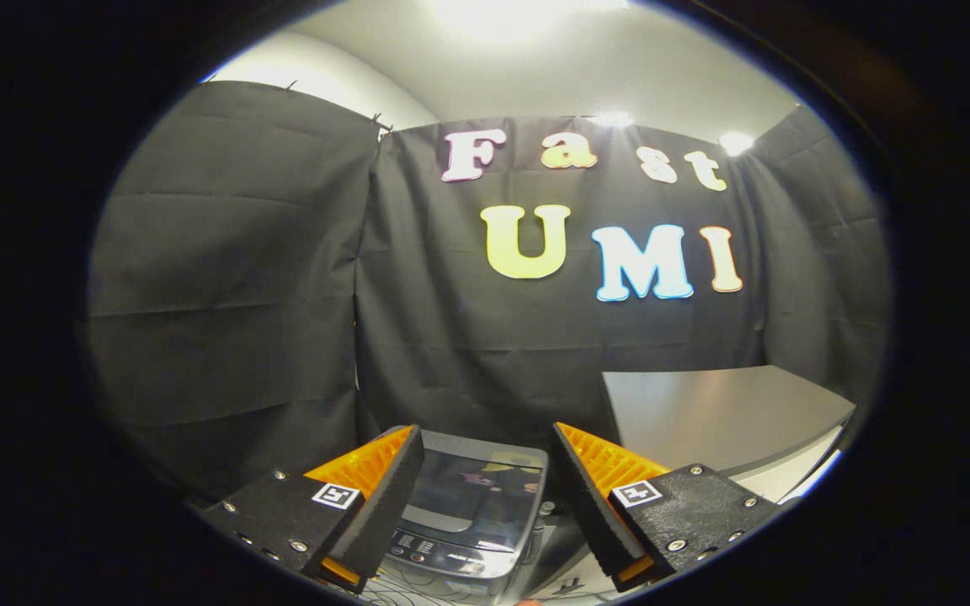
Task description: Put the clothes into the washing machine and then close the washing machine lid.
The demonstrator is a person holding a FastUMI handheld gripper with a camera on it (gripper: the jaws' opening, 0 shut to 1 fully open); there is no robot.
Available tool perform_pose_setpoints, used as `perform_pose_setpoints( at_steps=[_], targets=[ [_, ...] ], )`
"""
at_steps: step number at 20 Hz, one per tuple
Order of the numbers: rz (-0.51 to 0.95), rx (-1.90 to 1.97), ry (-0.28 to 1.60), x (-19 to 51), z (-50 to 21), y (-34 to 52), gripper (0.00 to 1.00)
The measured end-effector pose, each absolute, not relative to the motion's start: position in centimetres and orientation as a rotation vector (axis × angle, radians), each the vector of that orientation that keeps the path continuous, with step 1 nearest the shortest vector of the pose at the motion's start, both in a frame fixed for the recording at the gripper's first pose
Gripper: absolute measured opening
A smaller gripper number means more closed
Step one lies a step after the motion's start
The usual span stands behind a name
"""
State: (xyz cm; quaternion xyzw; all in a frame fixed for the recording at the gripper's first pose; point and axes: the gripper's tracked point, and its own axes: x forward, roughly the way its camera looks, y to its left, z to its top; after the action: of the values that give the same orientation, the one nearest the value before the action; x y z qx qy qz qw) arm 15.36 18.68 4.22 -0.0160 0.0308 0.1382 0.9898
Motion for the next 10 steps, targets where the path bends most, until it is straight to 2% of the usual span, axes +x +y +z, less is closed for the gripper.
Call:
perform_pose_setpoints(
  at_steps=[10],
  targets=[
    [0.146, 0.000, -0.009, 10.6, 7.9, 5.1, 0.93]
  ],
)
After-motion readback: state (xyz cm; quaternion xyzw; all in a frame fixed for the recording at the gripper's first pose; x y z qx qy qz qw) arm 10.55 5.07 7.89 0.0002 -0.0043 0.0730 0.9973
